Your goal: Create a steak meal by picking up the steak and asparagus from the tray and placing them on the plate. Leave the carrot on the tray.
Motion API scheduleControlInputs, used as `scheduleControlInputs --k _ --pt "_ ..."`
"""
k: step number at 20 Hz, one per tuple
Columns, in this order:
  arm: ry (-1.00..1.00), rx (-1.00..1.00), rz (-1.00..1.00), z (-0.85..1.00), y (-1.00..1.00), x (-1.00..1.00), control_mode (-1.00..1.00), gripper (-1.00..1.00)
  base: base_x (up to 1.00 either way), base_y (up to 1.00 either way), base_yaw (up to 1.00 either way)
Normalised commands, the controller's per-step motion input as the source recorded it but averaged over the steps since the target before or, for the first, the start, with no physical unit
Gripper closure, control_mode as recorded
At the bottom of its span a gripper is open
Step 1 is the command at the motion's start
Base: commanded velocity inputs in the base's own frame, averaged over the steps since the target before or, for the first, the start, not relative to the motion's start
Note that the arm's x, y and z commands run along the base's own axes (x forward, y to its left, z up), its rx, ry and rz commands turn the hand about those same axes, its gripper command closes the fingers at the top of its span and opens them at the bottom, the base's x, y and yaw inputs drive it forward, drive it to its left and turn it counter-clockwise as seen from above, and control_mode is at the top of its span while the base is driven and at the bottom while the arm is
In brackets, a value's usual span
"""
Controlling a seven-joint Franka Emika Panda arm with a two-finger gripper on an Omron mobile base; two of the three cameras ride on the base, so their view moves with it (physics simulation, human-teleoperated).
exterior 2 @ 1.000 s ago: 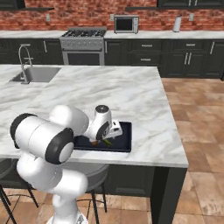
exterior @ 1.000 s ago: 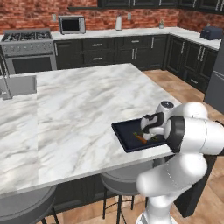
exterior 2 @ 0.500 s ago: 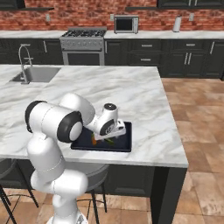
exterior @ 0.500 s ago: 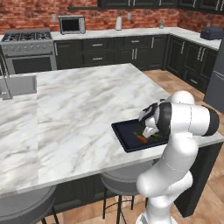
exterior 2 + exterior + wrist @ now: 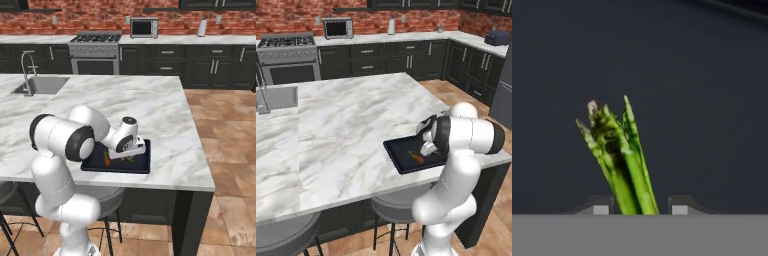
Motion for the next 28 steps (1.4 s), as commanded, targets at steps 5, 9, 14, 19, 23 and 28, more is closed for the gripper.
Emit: scheduleControlInputs --k 5,9,14,19,23,28 --pt "0.00 0.00 0.01 0.20 0.19 -0.48 -1.00 1.00 0.00 0.00 0.00" --pt "-0.03 0.00 0.05 0.95 0.03 -0.51 -1.00 1.00 0.00 0.00 0.00" --pt "-0.14 -0.04 0.09 0.88 0.24 -0.76 -1.00 1.00 0.00 0.00 0.00" --pt "-0.22 -0.11 0.08 0.60 0.56 -0.98 -1.00 1.00 0.00 0.00 0.00" --pt "-0.18 -0.07 0.03 0.59 0.50 -0.72 -1.00 1.00 0.00 0.00 0.00" --pt "-0.13 -0.02 0.00 0.59 0.25 -0.24 -1.00 1.00 0.00 0.00 0.00"
